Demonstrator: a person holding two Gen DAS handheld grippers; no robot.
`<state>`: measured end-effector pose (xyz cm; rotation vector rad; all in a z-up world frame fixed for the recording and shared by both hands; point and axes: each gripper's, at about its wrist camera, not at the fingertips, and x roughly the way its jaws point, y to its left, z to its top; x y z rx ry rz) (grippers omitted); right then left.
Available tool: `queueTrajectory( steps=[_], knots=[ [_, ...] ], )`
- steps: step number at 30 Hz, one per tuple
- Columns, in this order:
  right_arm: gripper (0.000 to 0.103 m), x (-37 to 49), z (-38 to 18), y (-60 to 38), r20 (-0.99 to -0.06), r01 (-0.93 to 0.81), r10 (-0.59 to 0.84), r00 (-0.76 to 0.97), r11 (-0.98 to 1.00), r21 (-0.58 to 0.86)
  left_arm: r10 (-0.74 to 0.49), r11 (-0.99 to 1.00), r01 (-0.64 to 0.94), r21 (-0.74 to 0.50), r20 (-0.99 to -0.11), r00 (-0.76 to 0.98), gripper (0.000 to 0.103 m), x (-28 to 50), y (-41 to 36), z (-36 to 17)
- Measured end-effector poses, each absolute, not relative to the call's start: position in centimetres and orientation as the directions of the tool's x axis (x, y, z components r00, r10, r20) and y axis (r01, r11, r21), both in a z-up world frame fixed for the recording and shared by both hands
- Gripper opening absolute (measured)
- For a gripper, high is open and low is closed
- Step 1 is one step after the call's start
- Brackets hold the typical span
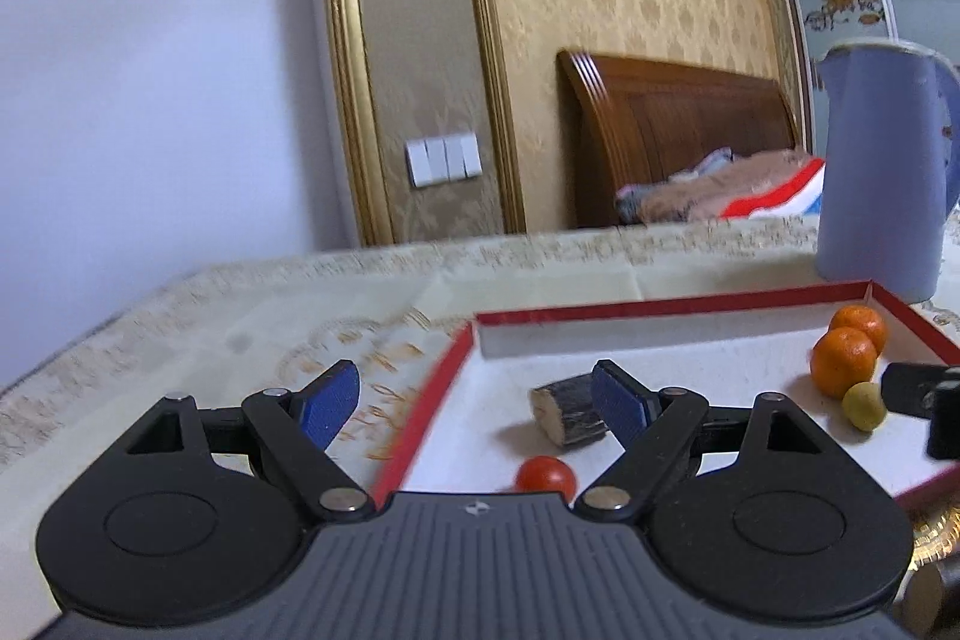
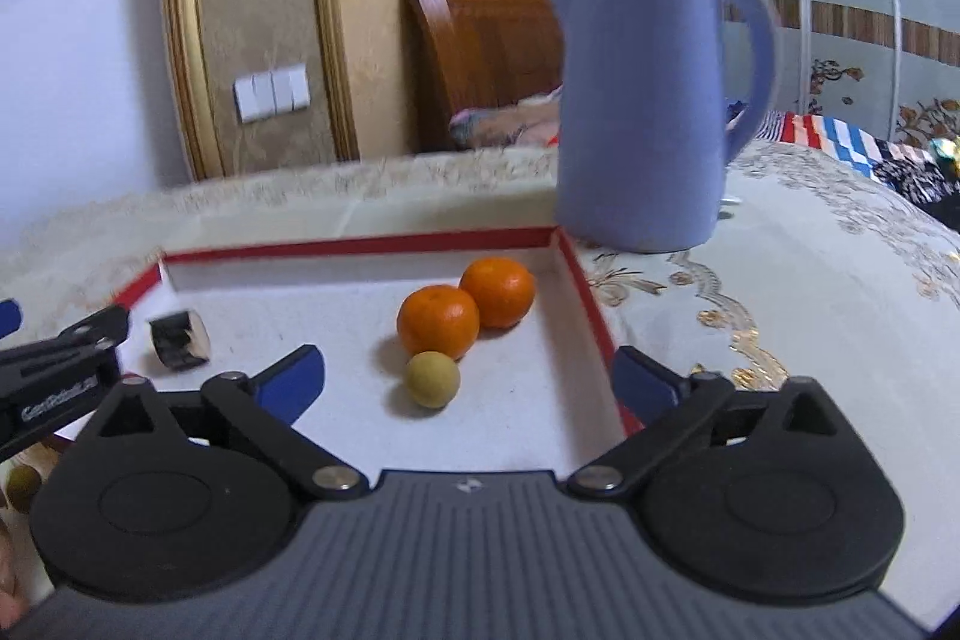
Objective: Organize fruits
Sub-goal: 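Withdraw both grippers from the lid toward the remaining items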
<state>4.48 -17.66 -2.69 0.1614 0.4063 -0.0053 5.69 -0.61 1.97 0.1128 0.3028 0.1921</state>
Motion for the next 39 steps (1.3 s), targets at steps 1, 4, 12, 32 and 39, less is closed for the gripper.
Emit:
queueTrajectory(
  steps=[1,4,12,32,39],
  knots=[
    [0.103,3.9,-2.7,-18.0,-0.387,0.032,0.039,0.921,0.984,0.174,0.198,0.977,-0.167,0.13,-0.285,0.938,0.086,5.1,-0.3,2.2],
    [0.103,2.2,-2.8,-18.7,-0.351,0.027,0.043,0.935,0.981,0.192,0.164,0.986,-0.148,0.076,-0.29,0.943,0.088,2.8,1.3,2.5],
    [0.103,1.1,-2.6,-19.1,-0.315,0.041,0.026,0.949,0.979,0.202,0.164,0.964,-0.232,-0.133,-0.39,0.906,0.088,-0.3,8.1,2.5],
    [0.103,1.0,-2.9,-19.0,-0.329,0.053,0.015,0.944,0.979,0.197,0.093,0.989,-0.137,-0.045,-0.533,0.841,0.091,0.4,8.1,-0.2],
    [0.103,1.1,-2.9,-19.0,-0.331,0.055,0.014,0.943,0.979,0.196,0.109,0.992,-0.123,0.012,-0.555,0.824,0.091,0.9,7.2,-0.5]
  ],
)
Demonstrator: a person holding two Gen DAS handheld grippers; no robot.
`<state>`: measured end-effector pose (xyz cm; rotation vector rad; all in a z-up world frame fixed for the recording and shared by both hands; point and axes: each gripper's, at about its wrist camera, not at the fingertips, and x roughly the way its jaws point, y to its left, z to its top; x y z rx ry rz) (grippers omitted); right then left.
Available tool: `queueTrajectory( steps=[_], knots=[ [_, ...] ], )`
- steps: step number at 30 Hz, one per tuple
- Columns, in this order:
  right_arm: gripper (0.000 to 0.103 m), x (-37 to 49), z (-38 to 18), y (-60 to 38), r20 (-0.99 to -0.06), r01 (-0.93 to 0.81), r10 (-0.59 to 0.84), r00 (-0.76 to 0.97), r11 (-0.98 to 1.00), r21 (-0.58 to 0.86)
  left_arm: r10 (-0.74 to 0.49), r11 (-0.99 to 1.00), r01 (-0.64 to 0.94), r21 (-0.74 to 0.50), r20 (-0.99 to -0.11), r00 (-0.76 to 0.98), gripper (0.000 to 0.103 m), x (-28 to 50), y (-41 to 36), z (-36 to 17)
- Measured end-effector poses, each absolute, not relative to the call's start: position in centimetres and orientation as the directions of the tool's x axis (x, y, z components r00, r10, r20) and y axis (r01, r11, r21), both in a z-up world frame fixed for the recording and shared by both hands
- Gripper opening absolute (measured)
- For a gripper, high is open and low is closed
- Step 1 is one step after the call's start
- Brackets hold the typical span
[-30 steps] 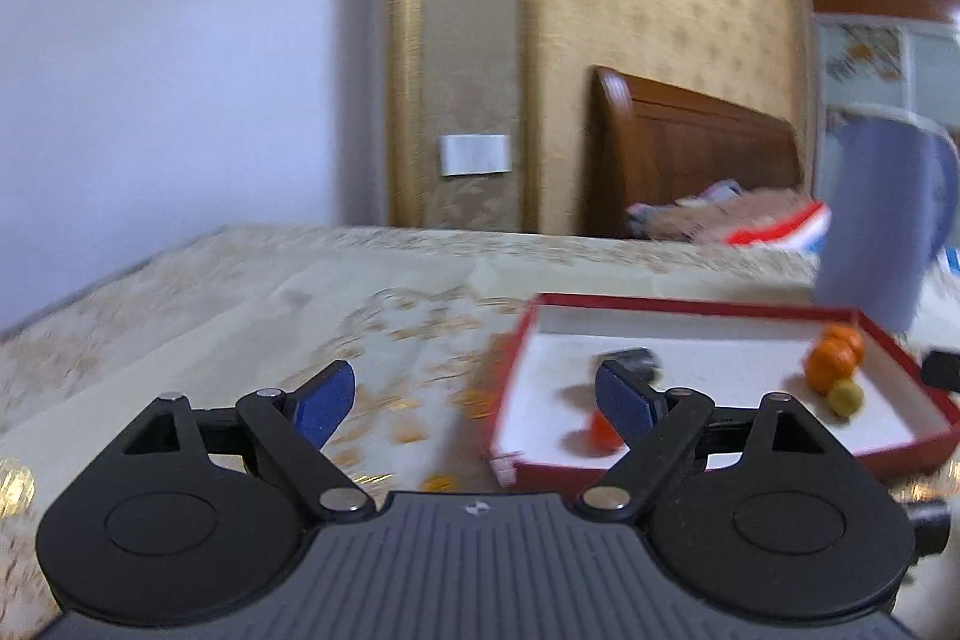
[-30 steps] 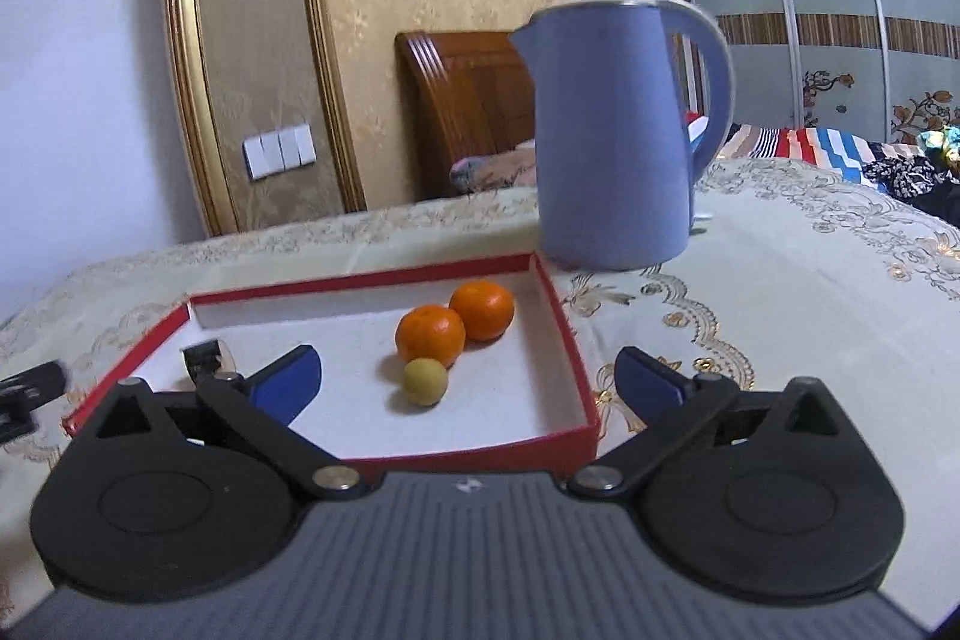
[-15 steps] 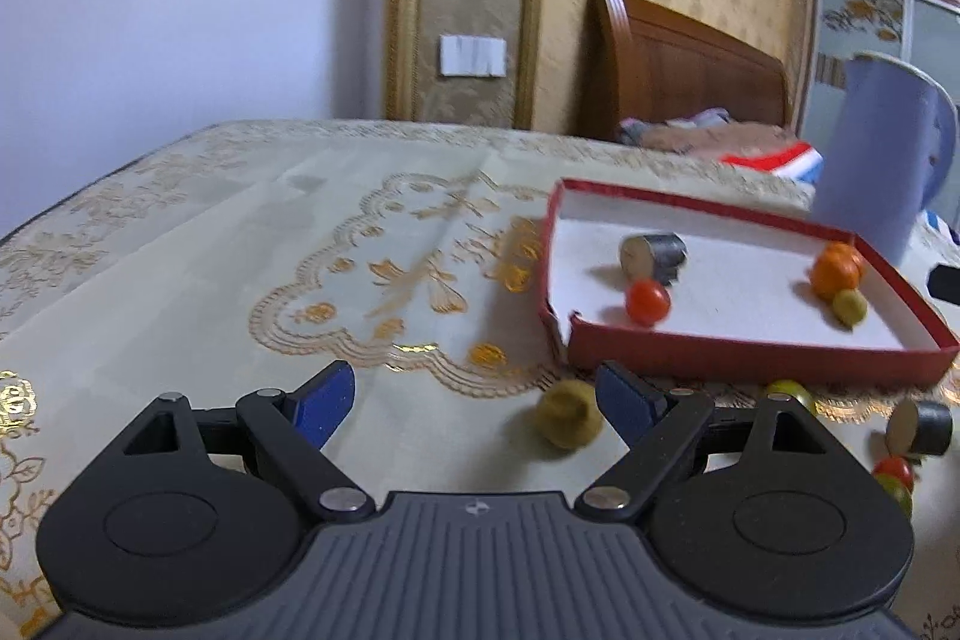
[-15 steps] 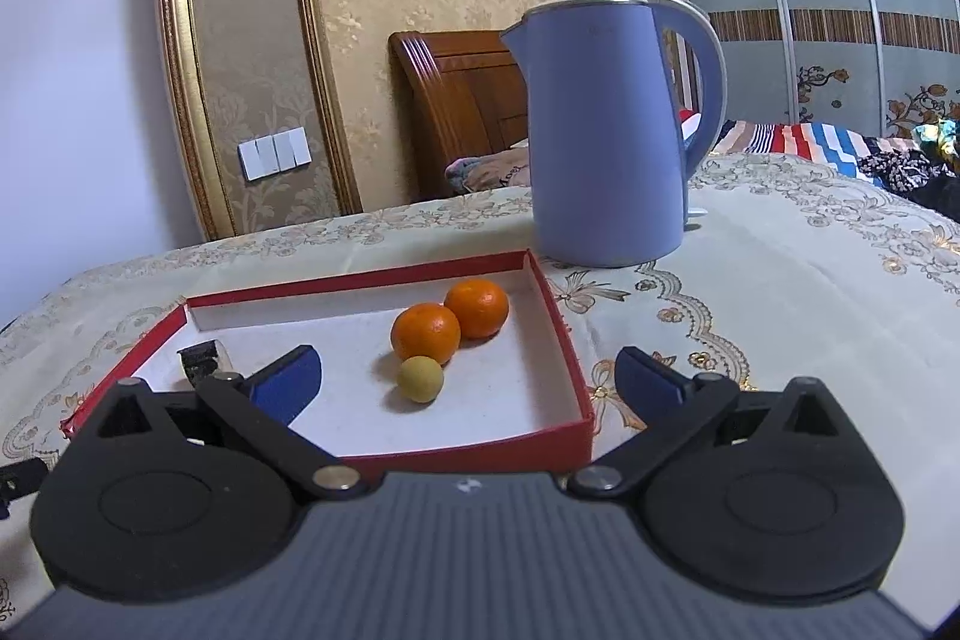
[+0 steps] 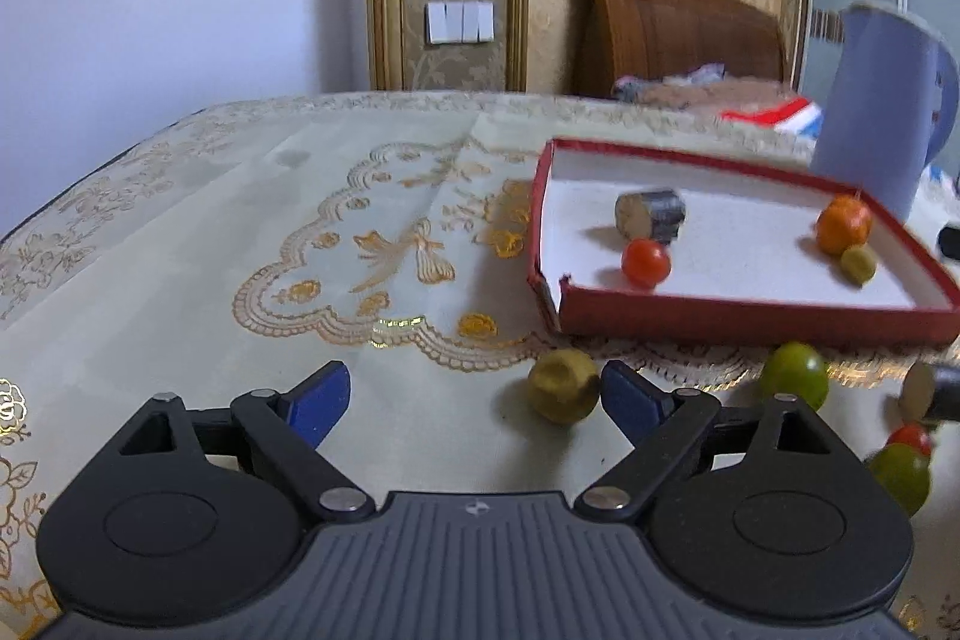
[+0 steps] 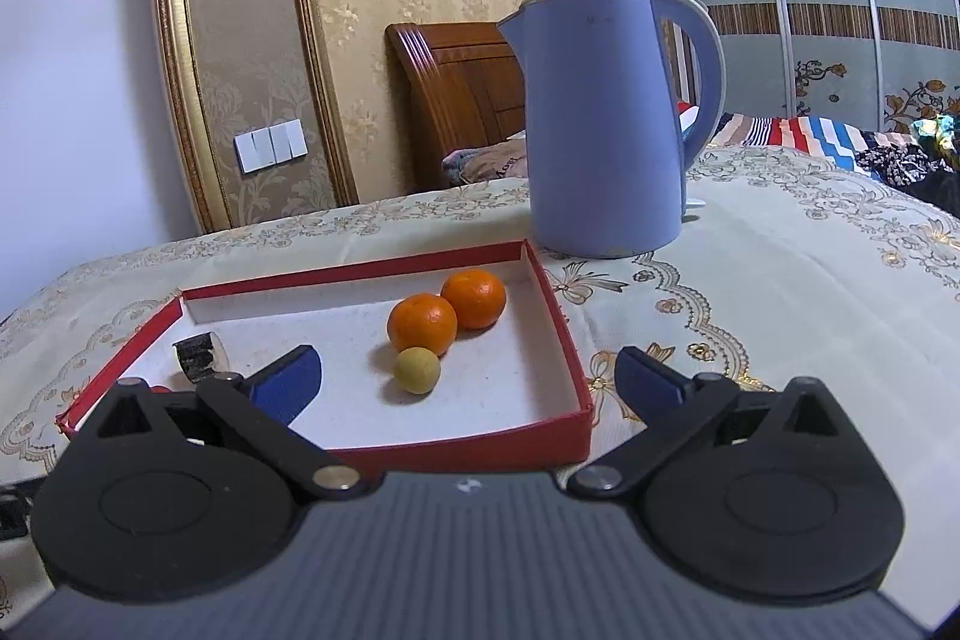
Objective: Organize fruits
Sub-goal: 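Withdraw both grippers from the lid toward the remaining items, then move the left gripper to the brown potato while the right gripper approaches the dark eggplant piece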
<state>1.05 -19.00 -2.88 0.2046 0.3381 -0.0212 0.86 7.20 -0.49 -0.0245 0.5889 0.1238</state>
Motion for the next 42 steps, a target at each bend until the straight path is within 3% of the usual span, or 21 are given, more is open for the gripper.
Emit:
queueTrajectory(
  steps=[12,13,14,16,17,26,30,36,39,42],
  knots=[
    [0.103,0.9,-2.8,-19.0,-0.334,0.058,0.01,0.943,0.98,0.192,0.149,0.989,-0.12,0.089,-0.565,0.812,0.089,1.6,5.6,-0.4],
    [0.103,0.9,-2.8,-19.1,-0.332,0.059,0.009,0.943,0.979,0.194,0.144,0.99,-0.114,0.087,-0.571,0.809,0.078,1.8,5.4,-0.5],
    [0.103,0.9,-2.8,-19.1,-0.329,0.06,0.007,0.944,0.979,0.194,0.13,0.991,-0.107,0.075,-0.587,0.799,0.053,2.0,5.3,-0.6],
    [0.103,0.8,-2.8,-19.2,-0.329,0.064,0.002,0.944,0.979,0.192,0.09,0.995,-0.093,0.026,-0.601,0.794,0.036,2.0,5.4,-0.6],
    [0.103,0.9,-2.8,-19.2,-0.331,0.064,0.004,0.944,0.979,0.194,0.102,0.994,-0.103,0.033,-0.603,0.791,0.033,2.0,5.1,-0.5],
    [0.103,0.4,-3.1,-20.1,-0.352,0.082,-0.004,0.936,0.975,0.206,0.13,0.991,-0.096,0.089,-0.589,0.798,0.033,3.0,2.3,-0.6],
    [0.103,-1.0,-3.4,-20.3,-0.375,0.031,0.05,0.926,0.977,0.209,0.074,0.995,-0.095,-0.004,-0.597,0.799,0.034,2.9,3.8,-0.6],
    [0.103,-3.7,-4.0,-18.0,-0.39,-0.038,0.092,0.916,0.989,0.145,0.085,0.995,-0.094,0.016,-0.596,0.799,0.033,2.9,3.5,-0.6],
    [0.093,-3.2,-4.3,-17.2,-0.435,-0.026,0.075,0.897,0.993,0.117,0.084,0.995,-0.094,0.014,-0.596,0.799,0.033,2.9,3.4,-0.6],
    [0.091,-2.5,-4.7,-17.4,-0.487,-0.03,0.1,0.868,0.988,0.15,0.084,0.995,-0.095,0.014,-0.596,0.799,0.033,2.9,3.5,-0.6]
  ],
)
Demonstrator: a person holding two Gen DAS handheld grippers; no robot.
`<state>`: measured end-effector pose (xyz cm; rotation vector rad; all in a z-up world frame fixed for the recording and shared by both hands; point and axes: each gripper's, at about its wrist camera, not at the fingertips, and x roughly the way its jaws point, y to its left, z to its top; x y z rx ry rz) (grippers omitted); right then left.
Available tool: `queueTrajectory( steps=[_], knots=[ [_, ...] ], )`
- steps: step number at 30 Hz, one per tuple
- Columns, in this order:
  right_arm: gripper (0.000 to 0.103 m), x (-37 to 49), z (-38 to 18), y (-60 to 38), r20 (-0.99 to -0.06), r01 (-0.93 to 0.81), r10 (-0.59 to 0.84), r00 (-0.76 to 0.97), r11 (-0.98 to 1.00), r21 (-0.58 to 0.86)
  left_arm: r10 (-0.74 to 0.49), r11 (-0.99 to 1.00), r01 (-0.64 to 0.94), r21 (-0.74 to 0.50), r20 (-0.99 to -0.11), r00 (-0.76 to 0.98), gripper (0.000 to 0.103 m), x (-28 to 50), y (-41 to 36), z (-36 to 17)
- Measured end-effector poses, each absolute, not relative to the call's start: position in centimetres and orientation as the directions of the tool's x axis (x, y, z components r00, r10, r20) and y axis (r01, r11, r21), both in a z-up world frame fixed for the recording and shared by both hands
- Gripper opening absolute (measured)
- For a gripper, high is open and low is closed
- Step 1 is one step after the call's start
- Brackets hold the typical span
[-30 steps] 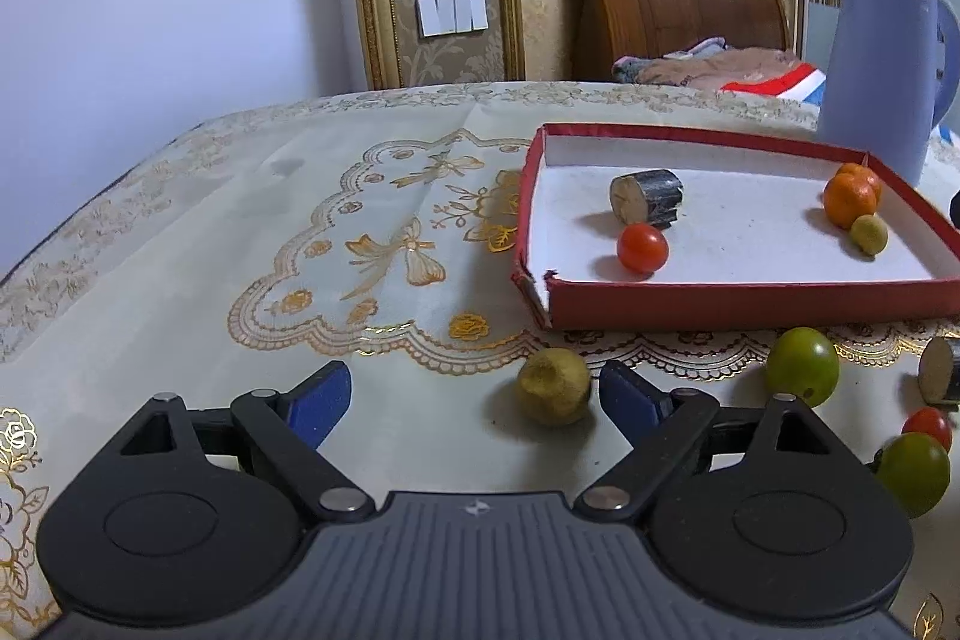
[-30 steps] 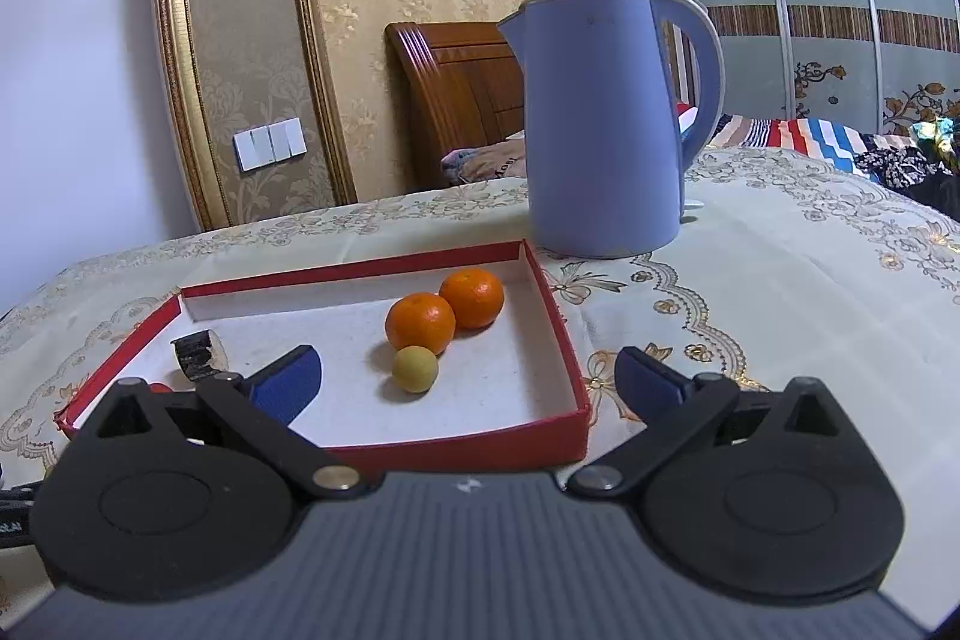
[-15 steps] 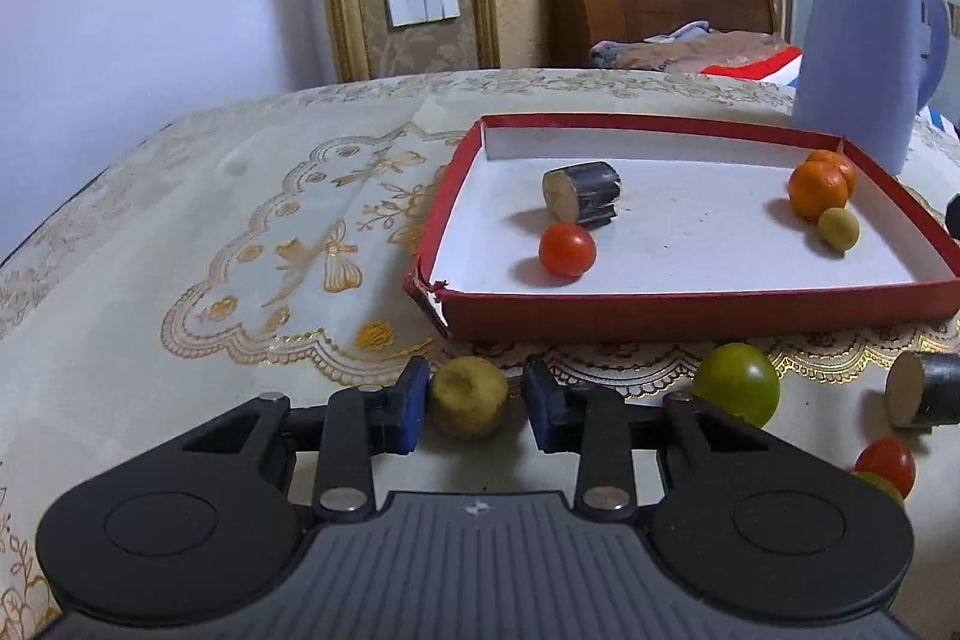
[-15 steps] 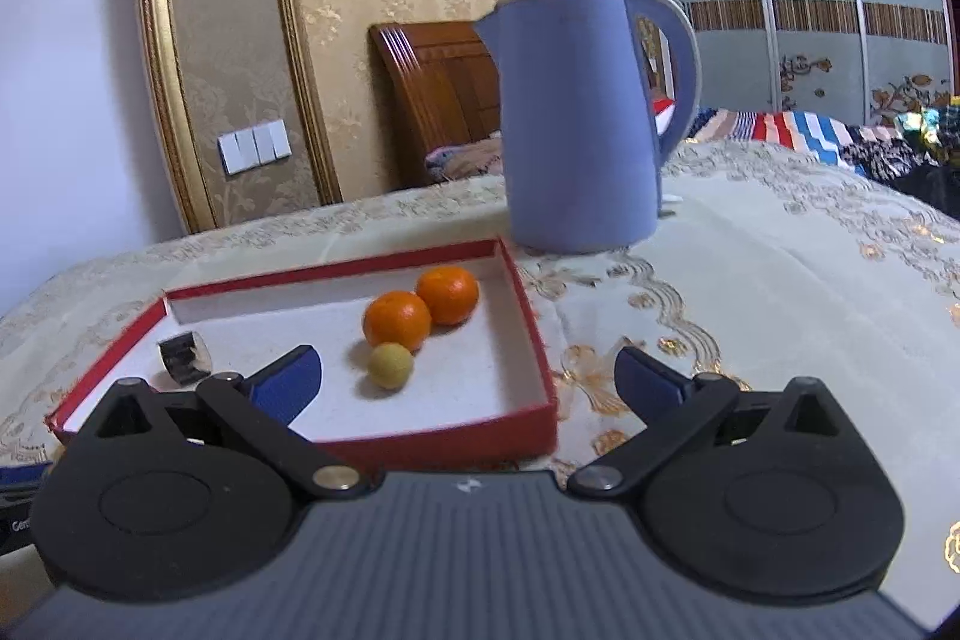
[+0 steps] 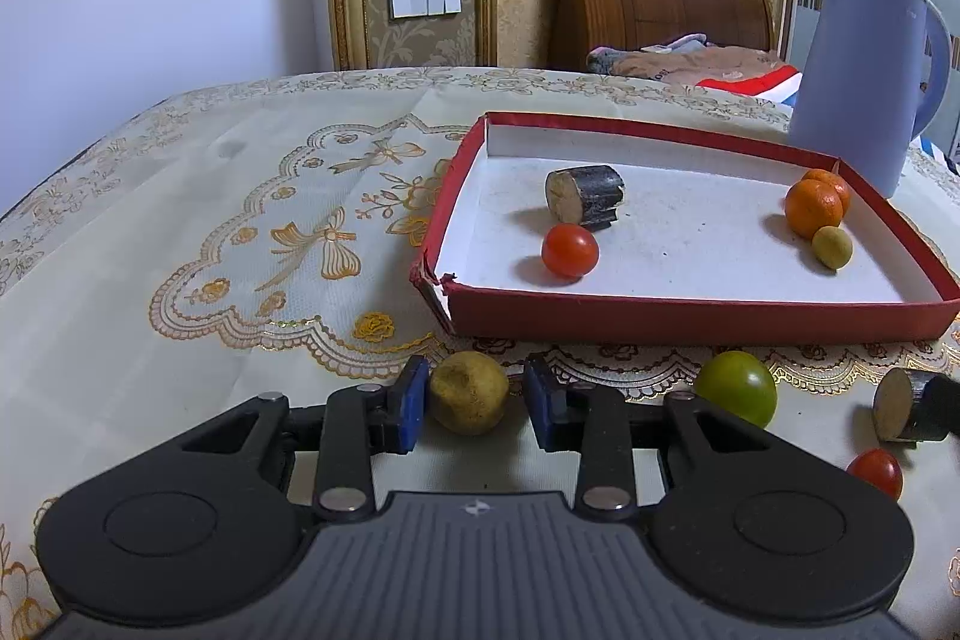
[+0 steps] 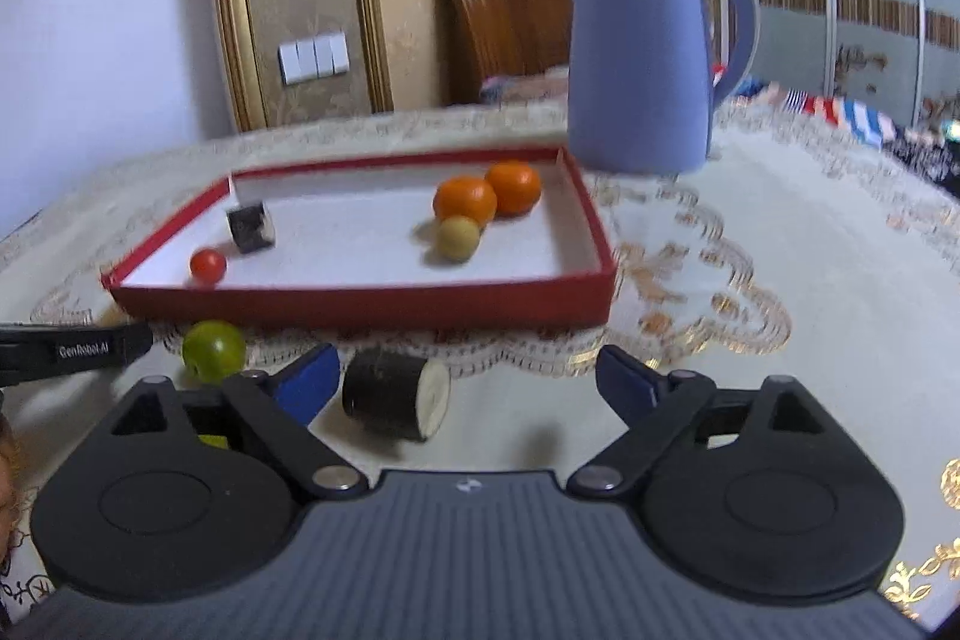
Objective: Organize fruits
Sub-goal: 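Move the left gripper to the brown potato while the right gripper approaches the dark eggplant piece, then close the left gripper on the potato while the right gripper grasps the eggplant piece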
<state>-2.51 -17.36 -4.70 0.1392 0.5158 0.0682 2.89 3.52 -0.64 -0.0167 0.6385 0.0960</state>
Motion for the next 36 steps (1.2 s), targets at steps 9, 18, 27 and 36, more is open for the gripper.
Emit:
queueTrajectory(
  steps=[9,18,27,36],
  knots=[
    [0.076,-1.4,-5.3,-16.6,-0.527,-0.042,0.132,0.839,0.983,0.179,0.083,0.995,-0.094,0.012,-0.596,0.799,0.034,2.9,3.4,-0.6],
    [0.04,-1.4,-5.2,-14.4,-0.529,-0.089,0.121,0.84,0.992,0.087,0.082,0.995,-0.094,0.011,-0.596,0.799,0.034,2.9,3.4,-0.7],
    [0.04,-2.3,-4.6,-15.7,-0.465,-0.075,0.125,0.877,0.989,0.124,0.083,0.995,-0.094,0.012,-0.595,0.799,0.034,2.9,3.5,-0.7],
    [0.04,-1.7,-4.9,-19.2,-0.458,0.039,0.082,0.885,0.968,0.248,0.078,0.995,-0.103,-0.008,-0.595,0.8,0.034,2.7,4.0,-0.5]
  ],
)
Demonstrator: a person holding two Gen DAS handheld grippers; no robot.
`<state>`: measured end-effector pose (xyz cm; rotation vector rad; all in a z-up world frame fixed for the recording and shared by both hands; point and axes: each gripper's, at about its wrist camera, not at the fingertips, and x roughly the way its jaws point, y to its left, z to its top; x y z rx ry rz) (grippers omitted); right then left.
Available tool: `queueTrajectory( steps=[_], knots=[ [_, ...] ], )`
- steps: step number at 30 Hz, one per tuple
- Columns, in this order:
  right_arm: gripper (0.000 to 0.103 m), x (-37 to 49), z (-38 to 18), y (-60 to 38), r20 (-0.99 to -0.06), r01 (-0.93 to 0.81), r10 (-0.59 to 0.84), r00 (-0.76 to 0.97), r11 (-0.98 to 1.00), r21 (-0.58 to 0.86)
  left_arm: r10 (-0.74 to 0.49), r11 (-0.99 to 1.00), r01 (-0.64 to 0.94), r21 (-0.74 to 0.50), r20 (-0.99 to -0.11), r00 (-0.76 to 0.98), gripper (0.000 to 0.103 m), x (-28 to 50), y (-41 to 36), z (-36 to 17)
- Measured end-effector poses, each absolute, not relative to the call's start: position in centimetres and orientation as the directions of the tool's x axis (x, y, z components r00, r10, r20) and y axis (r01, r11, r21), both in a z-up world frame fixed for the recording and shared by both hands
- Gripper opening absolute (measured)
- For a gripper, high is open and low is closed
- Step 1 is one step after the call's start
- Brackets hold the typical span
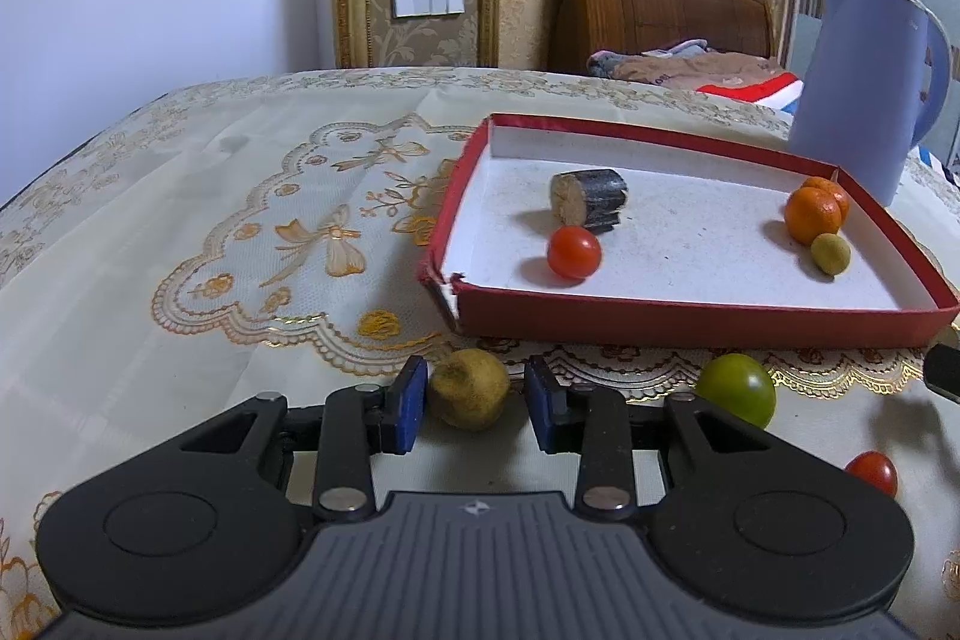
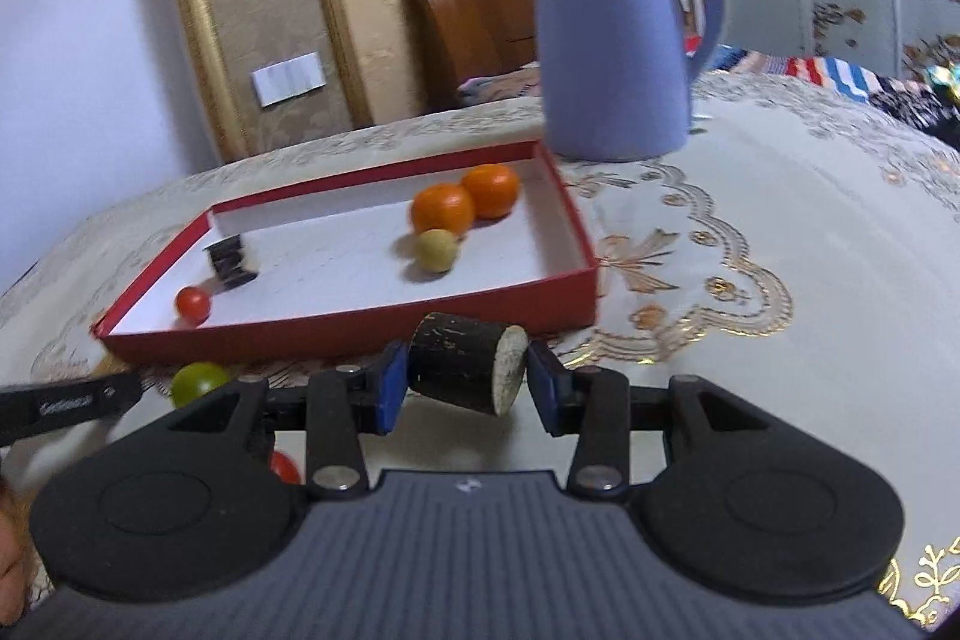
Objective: Organize fruits
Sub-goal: 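Close the left gripper on the potato while the right gripper grasps the eggplant piece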
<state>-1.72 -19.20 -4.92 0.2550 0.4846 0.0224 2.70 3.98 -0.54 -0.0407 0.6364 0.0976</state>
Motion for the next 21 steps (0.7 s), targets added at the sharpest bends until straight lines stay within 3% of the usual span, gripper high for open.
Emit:
queueTrajectory(
  steps=[11,21],
  knots=[
    [0.04,-2.3,-5.1,-19.9,-0.436,0.041,0.088,0.896,0.96,0.278,0.058,0.989,-0.125,-0.082,-0.557,0.829,0.034,1.9,5.5,0.2],
    [0.04,-3.2,-5.9,-22.3,-0.417,0.066,0.117,0.902,0.914,0.4,0.023,0.955,-0.176,-0.24,-0.533,0.846,0.034,1.4,8.5,0.7]
  ],
)
